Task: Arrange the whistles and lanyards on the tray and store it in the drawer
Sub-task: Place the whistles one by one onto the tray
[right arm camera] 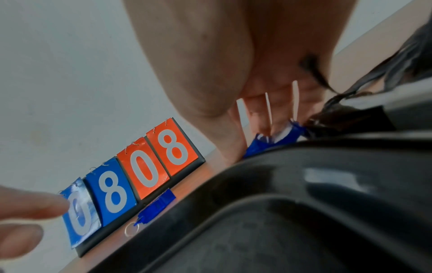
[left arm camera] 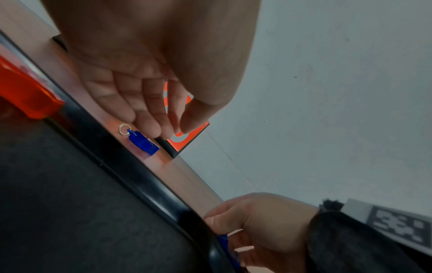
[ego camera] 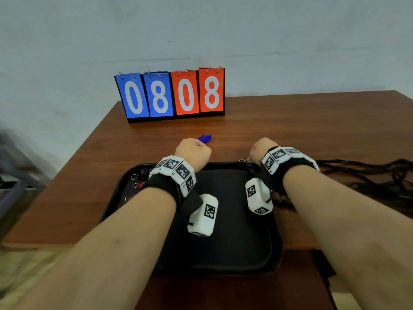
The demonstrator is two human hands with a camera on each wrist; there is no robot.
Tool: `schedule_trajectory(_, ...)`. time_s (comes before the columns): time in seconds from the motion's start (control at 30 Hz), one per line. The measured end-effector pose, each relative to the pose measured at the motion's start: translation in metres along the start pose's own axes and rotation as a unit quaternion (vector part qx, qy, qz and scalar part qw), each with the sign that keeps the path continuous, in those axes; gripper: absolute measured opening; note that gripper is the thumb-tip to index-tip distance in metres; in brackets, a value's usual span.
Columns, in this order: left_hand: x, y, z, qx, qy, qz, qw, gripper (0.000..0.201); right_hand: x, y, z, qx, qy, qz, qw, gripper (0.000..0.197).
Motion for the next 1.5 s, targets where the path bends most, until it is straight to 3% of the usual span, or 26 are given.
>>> schedule_trajectory(0.1,-0.001,0.0,-0.004,-0.002,-0.004,0.003,1.0,0.023,0.004,0.001,0.001,-0.02,0.085,0.0,0.996,0.023)
schedule_trajectory(0.23,0.0,-0.003,-0.006,-0.005,-0.008,0.009,1.0,0.022,0.006,0.003,0.002,-0.008,0.058,0.025,0.998,0.016)
schedule_trajectory(0.4,-0.003,-0.001,-0.014,0.007,-0.012,0.004,1.0,0.021,-0.002,0.004,0.003,0.011,0.073,0.02,0.997,0.027)
schedule_trajectory(0.5,-0.009,0.001,-0.019,0.012,-0.016,-0.007,1.0,0.024,-0.003,0.009,0.005,0.017,0.078,0.031,0.996,0.012)
schedule_trajectory(0.6,-0.013,0.003,-0.022,0.008,-0.022,-0.013,1.0,0.024,-0.004,0.009,0.004,0.017,0.121,0.04,0.992,0.029)
schedule_trajectory(0.97,-0.05,0.021,-0.057,0.09,-0.047,-0.048,0.994,0.015,-0.01,0.033,0.054,-0.083,-0.067,0.098,0.99,0.024)
schedule_trajectory(1.2,-0.075,0.035,-0.106,0.119,-0.163,-0.061,0.978,0.019,-0.05,0.049,0.084,-0.11,-0.123,0.1,0.981,0.024)
schedule_trajectory(1.4,-0.084,0.039,-0.142,0.146,-0.304,-0.043,0.94,0.029,-0.076,0.045,0.09,-0.101,-0.15,0.093,0.979,0.022)
schedule_trajectory(1.5,-0.084,0.036,-0.149,0.14,-0.319,-0.029,0.937,0.026,-0.079,0.043,0.088,-0.09,-0.159,0.099,0.978,0.021)
Point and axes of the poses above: each hand's wrist, its own y-axis away from the middle knuckle, its own z-axis out of the back of the hand, x = y × z, the point moved 9 cm from there along -y, towards the middle knuckle, and after that the axes turned 3 degrees about -y, right-handed, at the moved point
